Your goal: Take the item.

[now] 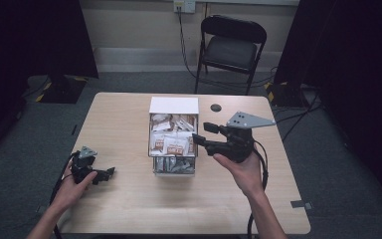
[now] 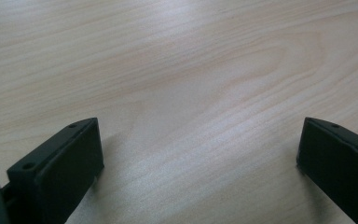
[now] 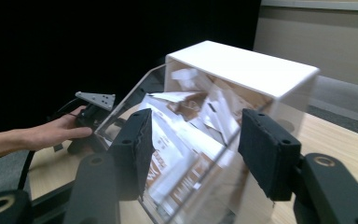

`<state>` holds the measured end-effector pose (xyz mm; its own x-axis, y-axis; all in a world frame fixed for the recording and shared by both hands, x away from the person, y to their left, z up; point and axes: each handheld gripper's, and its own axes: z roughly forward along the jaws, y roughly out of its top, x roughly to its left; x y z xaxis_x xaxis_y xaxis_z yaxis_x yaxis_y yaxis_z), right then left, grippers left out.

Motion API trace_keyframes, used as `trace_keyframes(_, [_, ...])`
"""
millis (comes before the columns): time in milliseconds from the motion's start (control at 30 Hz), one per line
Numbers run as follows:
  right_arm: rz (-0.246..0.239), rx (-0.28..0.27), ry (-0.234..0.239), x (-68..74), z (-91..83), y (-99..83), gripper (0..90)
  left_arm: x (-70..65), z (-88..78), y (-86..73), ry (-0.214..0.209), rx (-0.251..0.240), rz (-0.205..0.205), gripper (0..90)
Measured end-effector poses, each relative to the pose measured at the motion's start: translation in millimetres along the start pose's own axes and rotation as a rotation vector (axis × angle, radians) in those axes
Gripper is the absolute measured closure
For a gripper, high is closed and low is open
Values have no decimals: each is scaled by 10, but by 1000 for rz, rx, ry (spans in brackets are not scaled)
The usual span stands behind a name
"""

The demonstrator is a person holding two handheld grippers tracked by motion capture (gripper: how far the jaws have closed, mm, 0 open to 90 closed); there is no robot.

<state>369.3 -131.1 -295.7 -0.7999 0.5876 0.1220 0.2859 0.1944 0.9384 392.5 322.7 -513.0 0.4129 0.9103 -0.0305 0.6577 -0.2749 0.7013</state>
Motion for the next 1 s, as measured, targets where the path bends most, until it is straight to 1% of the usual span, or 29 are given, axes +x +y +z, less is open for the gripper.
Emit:
trace_keyframes(33, [7, 1, 19, 11, 59, 15, 460, 0, 0, 0, 0, 0, 0, 0])
trace_keyframes(100, [6, 5, 33, 16, 107, 24, 466, 0, 0, 0, 0, 0, 0, 0])
trace_keyframes(167, [4, 9, 36, 17, 133, 29, 467, 0, 0, 0, 0, 0, 0, 0])
trace_keyframes(200, [-6, 22, 45, 20, 181, 44, 472, 0, 0, 0, 0, 0, 0, 0])
trace_keyframes(267, [-7, 23, 62, 8, 215, 51, 484, 0, 0, 0, 0, 0, 0, 0])
trace_keyframes(300, [-7, 23, 62, 8, 215, 51, 484, 0, 0, 0, 0, 0, 0, 0])
trace_keyframes(333, [-1, 30, 75, -25, 261, 54, 503, 0, 0, 0, 0, 0, 0, 0])
trace_keyframes(467, [2, 35, 83, -49, 310, 39, 531, 0, 0, 0, 0, 0, 0, 0])
trace_keyframes(500, [-1, 36, 101, -45, 336, 14, 565, 0, 0, 0, 0, 0, 0, 0])
trace_keyframes(567, [-12, 56, 106, -26, 375, -2, 576, 0, 0, 0, 0, 0, 0, 0])
trace_keyframes(600, [-12, 56, 106, -26, 375, -2, 576, 0, 0, 0, 0, 0, 0, 0])
trace_keyframes(633, [-18, 69, 120, -11, 405, -17, 581, 0, 0, 0, 0, 0, 0, 0])
trace_keyframes(700, [-17, 87, 109, -7, 433, -25, 592, 0, 0, 0, 0, 0, 0, 0])
trace_keyframes(833, [-14, 102, 122, -14, 482, -43, 598, 0, 0, 0, 0, 0, 0, 0])
trace_keyframes(933, [-9, 117, 109, -10, 512, -55, 613, 0, 0, 0, 0, 0, 0, 0])
trace_keyframes(1000, [-5, 117, 113, -15, 523, -60, 613, 0, 0, 0, 0, 0, 0, 0])
